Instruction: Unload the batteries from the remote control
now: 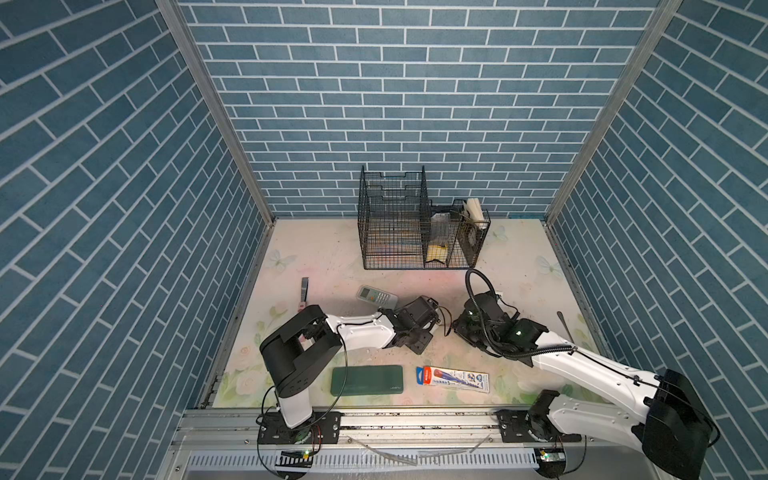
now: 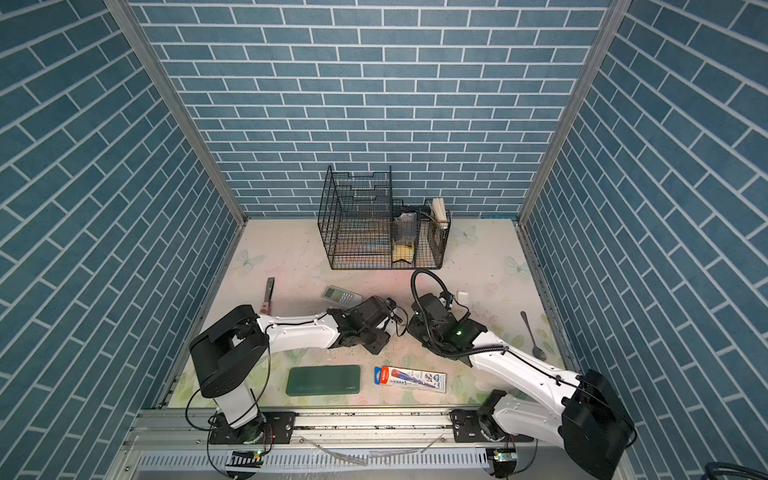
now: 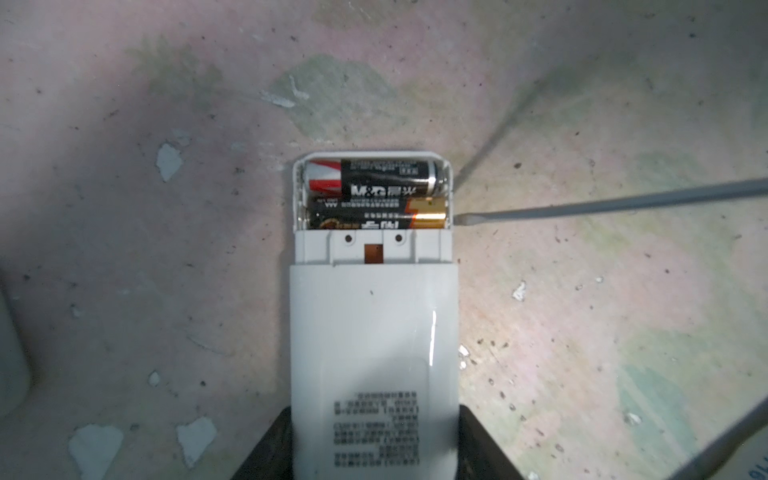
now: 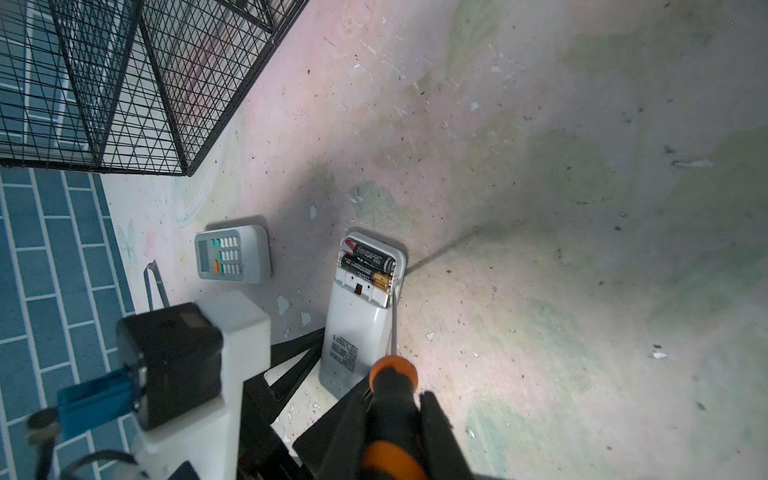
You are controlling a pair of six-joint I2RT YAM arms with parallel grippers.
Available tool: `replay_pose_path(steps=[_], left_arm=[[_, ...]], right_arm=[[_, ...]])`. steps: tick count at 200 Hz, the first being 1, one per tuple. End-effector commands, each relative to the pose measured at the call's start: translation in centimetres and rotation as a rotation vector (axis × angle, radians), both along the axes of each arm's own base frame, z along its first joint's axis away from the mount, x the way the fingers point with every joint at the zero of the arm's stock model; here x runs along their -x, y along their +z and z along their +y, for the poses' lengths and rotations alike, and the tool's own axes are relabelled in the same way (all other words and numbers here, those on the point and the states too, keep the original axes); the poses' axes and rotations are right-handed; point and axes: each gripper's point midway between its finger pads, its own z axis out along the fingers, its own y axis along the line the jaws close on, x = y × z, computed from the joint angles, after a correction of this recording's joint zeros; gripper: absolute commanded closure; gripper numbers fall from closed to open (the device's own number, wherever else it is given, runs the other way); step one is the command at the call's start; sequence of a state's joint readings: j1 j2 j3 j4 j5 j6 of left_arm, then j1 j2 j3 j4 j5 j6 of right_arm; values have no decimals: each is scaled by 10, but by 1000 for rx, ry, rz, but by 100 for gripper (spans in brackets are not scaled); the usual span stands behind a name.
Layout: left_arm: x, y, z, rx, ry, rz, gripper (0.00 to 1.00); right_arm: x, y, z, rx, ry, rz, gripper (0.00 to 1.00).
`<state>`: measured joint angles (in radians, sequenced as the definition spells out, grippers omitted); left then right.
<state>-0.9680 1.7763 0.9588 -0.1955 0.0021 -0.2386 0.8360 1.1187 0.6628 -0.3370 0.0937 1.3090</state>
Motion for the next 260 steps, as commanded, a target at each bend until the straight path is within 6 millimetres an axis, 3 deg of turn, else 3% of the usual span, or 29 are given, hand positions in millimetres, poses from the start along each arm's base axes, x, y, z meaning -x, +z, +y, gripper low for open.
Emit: replay_pose_path(steps=[1,92,180,260], left_arm=[[55,-64,54,-210,-6,254,68],[56,-66,55,-211,-6,257,68],[56,-66,60,-228,2,255,68],[57,-67,59,-227,3,258,68]], right_arm=[[-11,29,8,-43,-6,-70,100],[-14,33,12,-46,4,-77,100],[-5,18,-4,10,-20,-42,100],[-4,13,-4,13,-17,-32,100]])
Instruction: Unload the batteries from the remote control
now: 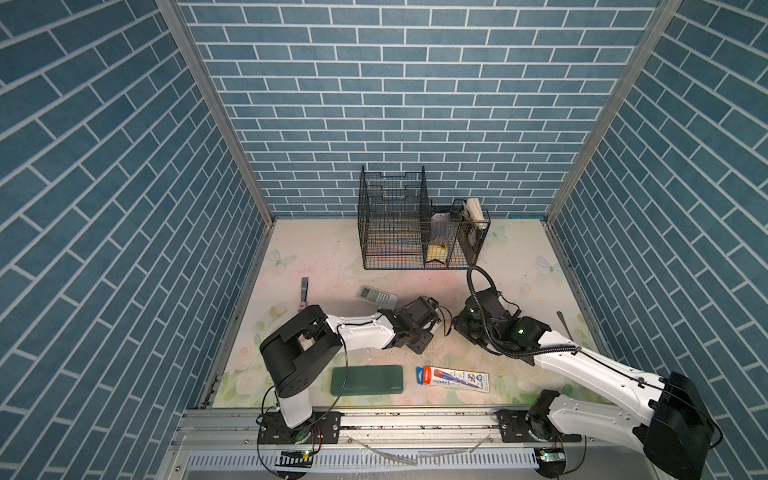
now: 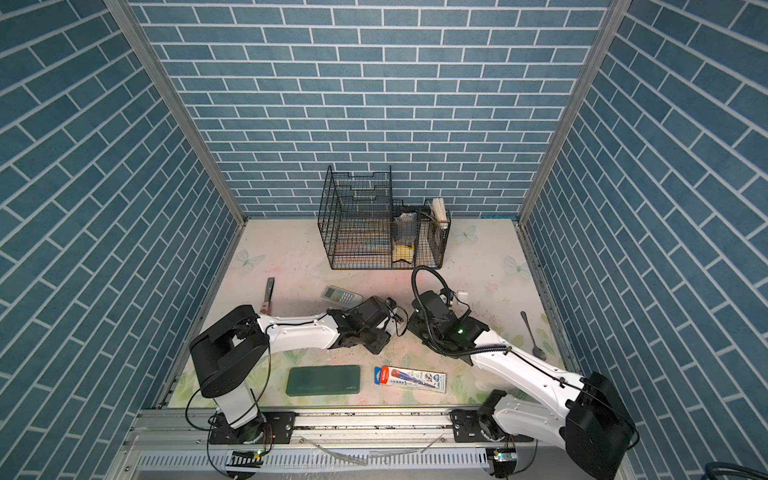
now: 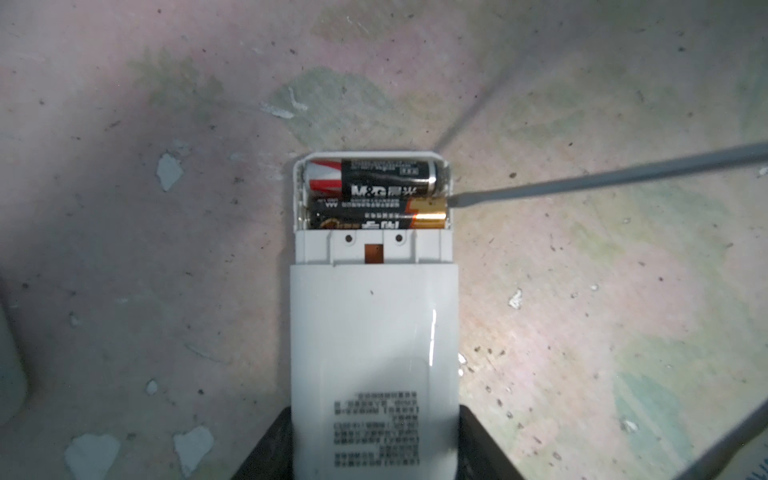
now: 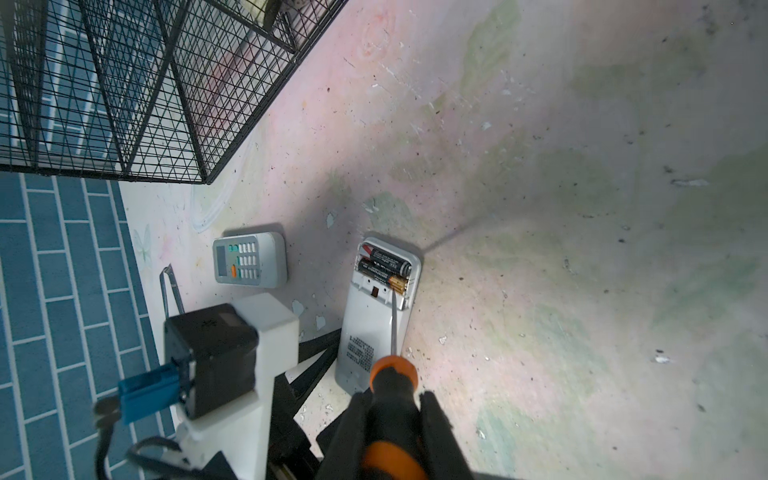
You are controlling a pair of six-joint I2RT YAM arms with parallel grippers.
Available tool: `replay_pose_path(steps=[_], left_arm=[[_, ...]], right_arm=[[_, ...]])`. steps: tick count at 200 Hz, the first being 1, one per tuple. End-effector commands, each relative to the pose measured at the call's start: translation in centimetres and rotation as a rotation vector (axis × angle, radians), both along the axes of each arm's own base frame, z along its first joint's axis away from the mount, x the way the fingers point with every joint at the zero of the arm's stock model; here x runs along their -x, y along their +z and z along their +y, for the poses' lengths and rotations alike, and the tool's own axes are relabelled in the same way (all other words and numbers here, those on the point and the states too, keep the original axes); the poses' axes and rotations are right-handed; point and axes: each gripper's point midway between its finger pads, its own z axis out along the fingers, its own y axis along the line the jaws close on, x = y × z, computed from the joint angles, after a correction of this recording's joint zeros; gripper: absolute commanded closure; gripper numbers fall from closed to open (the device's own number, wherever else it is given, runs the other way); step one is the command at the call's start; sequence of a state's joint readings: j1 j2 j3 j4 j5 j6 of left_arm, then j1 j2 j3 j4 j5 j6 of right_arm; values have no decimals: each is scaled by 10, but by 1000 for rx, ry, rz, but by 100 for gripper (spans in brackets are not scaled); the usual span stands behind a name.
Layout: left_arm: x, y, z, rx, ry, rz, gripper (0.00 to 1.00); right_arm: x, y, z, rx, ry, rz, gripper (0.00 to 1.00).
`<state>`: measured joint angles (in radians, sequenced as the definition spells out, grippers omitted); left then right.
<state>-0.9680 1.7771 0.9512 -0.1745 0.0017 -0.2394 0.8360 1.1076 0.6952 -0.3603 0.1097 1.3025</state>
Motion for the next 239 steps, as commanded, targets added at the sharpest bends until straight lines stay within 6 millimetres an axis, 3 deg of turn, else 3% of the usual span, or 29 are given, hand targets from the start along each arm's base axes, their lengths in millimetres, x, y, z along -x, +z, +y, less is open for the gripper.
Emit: replay_pose_path(steps=[1,239], left_arm=[[58,-66,60,-237,1,265,68],[60,-69,60,-227,3,273,69]], right_arm=[[1,-1,-5,17,-12,-5,100],[2,-21,1,4,-11,26,100]])
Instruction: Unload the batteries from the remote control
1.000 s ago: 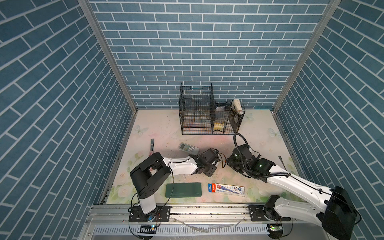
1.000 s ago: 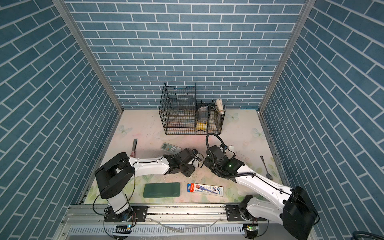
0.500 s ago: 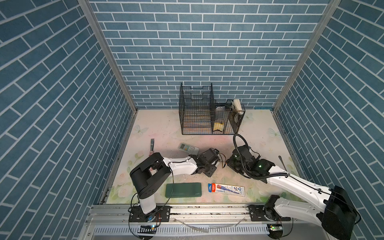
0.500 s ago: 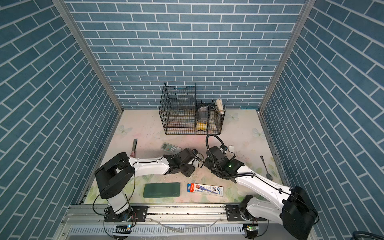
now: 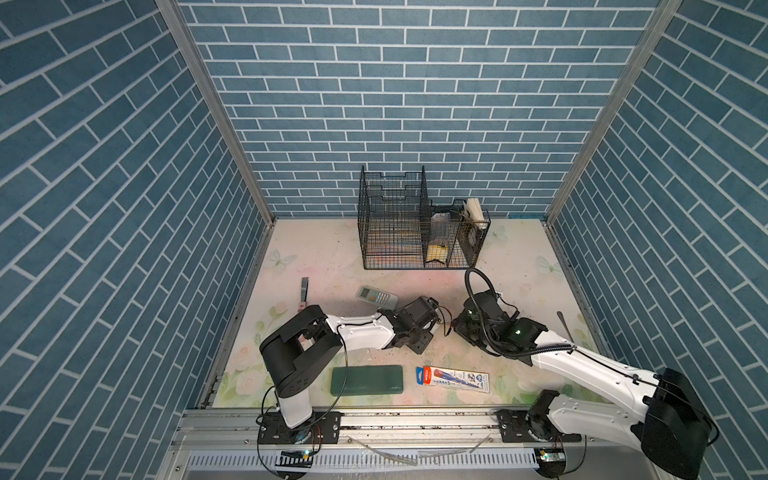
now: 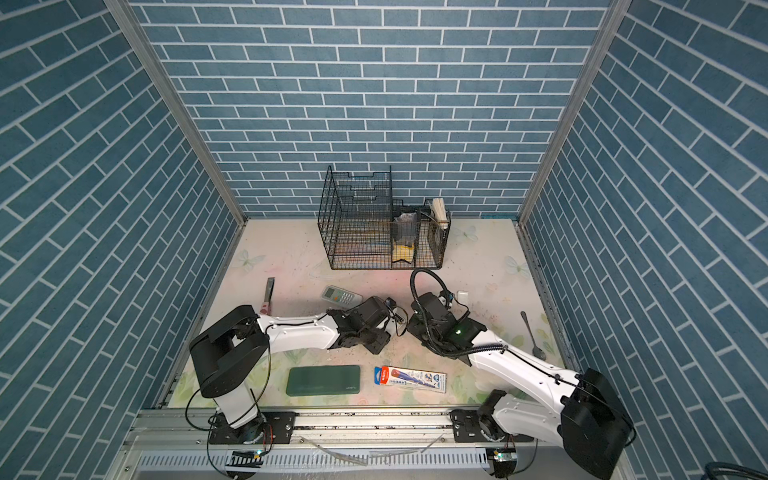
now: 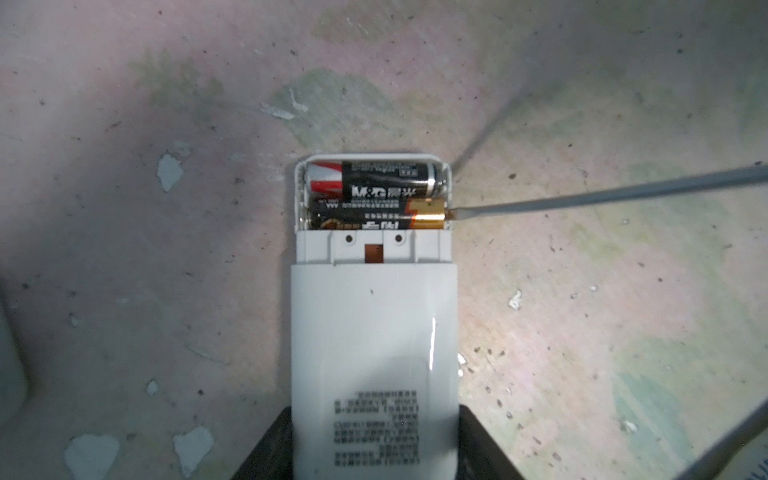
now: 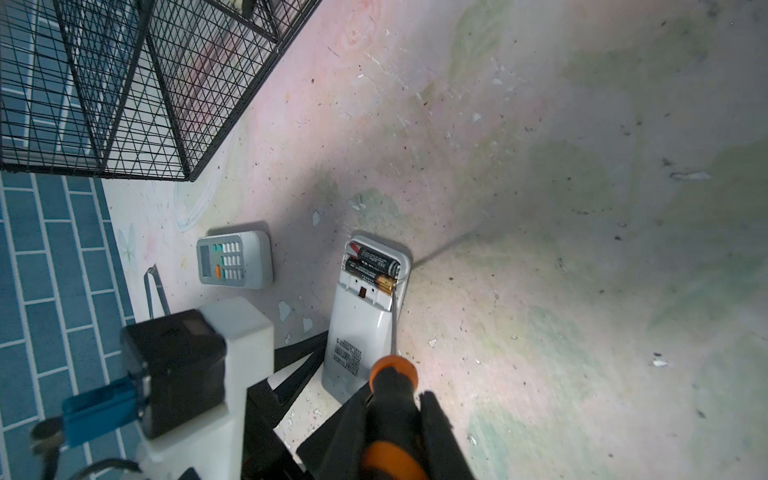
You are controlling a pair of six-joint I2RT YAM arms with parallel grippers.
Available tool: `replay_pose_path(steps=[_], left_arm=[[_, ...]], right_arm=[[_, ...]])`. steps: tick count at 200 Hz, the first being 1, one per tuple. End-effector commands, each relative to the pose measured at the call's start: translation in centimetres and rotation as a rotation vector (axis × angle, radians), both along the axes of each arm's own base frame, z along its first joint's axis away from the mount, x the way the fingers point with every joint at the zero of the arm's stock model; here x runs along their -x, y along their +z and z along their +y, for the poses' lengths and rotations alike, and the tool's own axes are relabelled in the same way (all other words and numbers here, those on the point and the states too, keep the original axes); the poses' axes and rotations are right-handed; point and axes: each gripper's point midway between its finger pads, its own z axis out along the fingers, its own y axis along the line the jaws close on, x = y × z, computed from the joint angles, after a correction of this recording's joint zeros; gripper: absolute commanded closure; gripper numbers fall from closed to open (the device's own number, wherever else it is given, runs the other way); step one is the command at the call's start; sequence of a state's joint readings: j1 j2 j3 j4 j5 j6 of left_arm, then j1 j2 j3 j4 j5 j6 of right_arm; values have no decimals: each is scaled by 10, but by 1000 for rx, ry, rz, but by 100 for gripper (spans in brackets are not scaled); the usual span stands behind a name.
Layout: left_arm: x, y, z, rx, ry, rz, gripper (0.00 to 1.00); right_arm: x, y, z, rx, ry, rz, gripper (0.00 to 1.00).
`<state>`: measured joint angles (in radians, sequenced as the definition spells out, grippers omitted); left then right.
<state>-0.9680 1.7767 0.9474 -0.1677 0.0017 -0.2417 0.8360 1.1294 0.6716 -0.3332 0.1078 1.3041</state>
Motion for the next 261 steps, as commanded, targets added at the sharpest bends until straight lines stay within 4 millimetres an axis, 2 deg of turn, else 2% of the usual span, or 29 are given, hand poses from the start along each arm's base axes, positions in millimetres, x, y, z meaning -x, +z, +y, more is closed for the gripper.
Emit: replay_pose_path(steps=[1,46,152,201,261], left_arm=[[61,-69,61,-231,0,275,69],[61,-70,60,-228,-9,277,68],[72,-83,67,-257,-37,306,70],[76,-86,67,-264,-42,314,71],[78,-90,70,-271,-40,318,71]], right_arm=[[1,-10,1,-9,-11,12,100],[-5,-6,13,-60,2,-14,100],[-27,44,45,-179,61,-129,100],[-35,64,51,-204,67,-168,100],[-43,76,52,-209,61,-187,100]])
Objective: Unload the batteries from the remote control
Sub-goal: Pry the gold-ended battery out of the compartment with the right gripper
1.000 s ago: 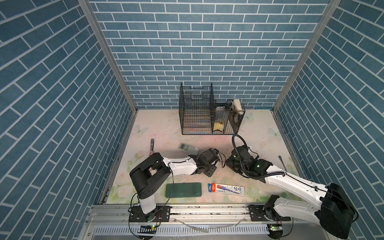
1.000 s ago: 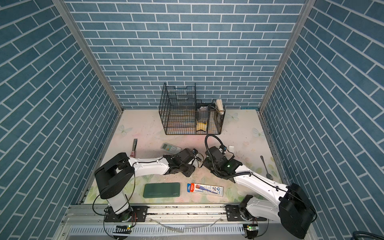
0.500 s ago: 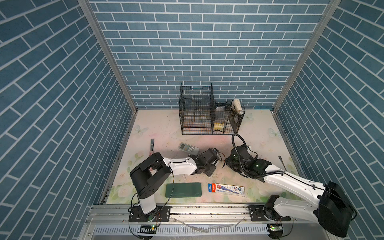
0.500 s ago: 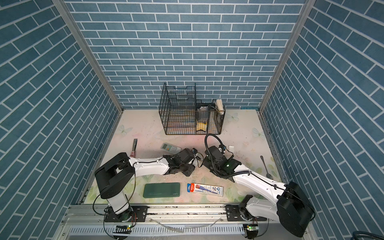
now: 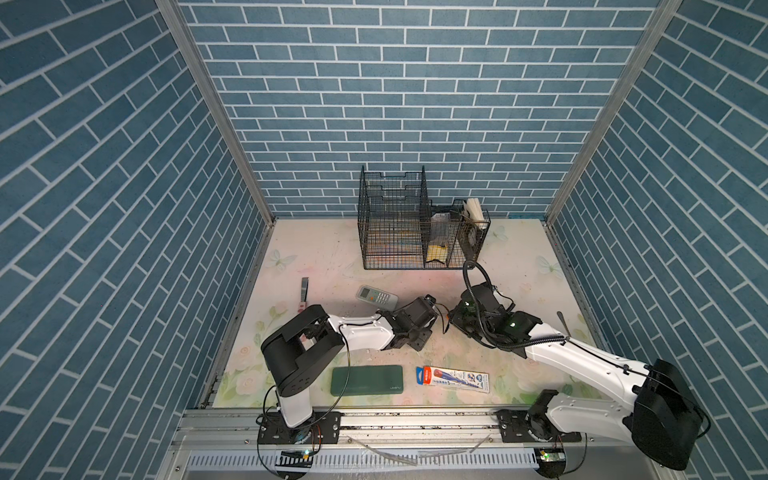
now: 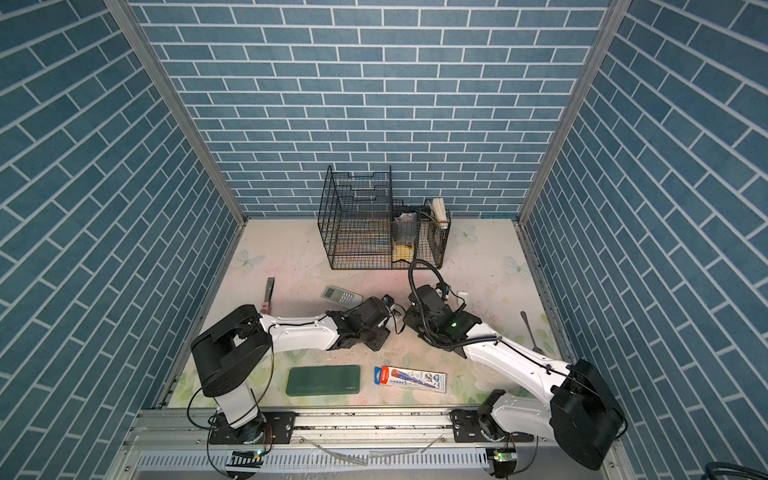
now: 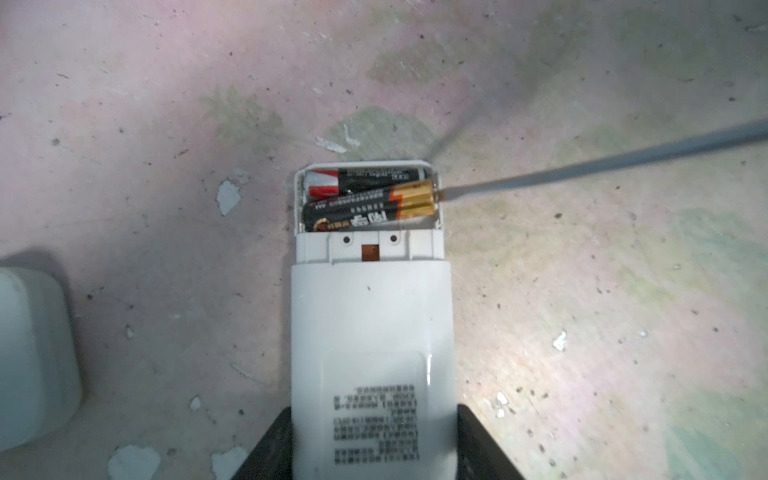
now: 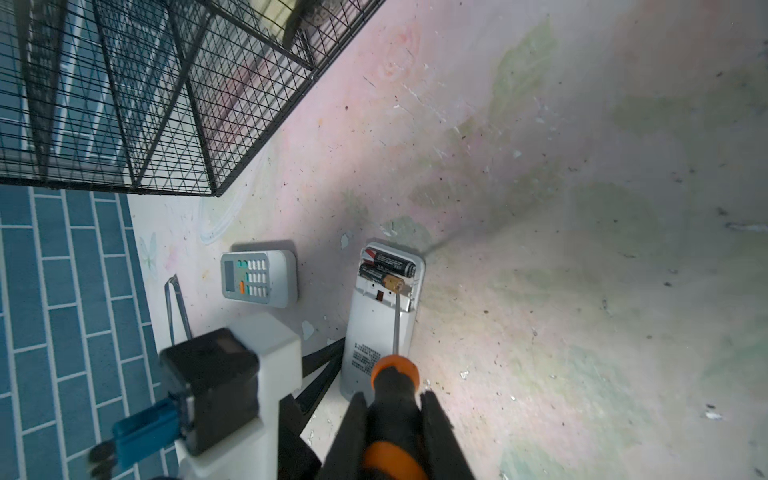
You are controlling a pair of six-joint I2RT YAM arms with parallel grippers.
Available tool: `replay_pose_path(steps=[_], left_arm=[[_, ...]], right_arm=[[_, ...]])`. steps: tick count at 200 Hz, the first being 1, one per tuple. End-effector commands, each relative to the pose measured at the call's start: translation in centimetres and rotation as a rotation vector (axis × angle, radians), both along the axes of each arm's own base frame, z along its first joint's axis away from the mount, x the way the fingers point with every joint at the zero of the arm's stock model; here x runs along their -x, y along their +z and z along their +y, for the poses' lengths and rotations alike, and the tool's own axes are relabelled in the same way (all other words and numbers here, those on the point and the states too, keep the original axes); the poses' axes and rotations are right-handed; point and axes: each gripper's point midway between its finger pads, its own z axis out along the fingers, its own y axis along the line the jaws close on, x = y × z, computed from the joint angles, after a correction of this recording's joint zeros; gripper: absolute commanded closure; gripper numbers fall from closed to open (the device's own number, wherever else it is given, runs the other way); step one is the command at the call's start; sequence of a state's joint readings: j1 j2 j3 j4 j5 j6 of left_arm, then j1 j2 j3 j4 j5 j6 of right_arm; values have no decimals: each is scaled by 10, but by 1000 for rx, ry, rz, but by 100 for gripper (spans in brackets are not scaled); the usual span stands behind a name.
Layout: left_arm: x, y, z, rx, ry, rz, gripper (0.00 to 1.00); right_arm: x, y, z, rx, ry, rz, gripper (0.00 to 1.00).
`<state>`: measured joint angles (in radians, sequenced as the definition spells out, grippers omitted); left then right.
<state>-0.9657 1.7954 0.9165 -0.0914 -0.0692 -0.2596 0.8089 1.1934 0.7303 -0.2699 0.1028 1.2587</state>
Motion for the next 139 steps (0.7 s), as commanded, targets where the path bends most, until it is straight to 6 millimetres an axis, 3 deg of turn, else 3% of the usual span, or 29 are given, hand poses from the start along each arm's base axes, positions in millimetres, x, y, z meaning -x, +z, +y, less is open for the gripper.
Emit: replay_pose_path(steps=[1,55,87,116,139], left_arm=[[90,-82,65,-258,-82,385,71],[92,-81,71,-270,-74,383,71],[92,-81,76,-292,-66,382,64],[90,-78,84,-336,-46,372,40],[85,-72,93,-363,-2,345,30]], right_arm=[[-20,61,39,-185,55,-132,100],[-34,41,20,-126,-4,-126,100],[-41,24,3,-73,-32,-111,100],[-39,28,-13,-64,-47,-130,100],[-36,32,-21,-65,-41,-139,100]])
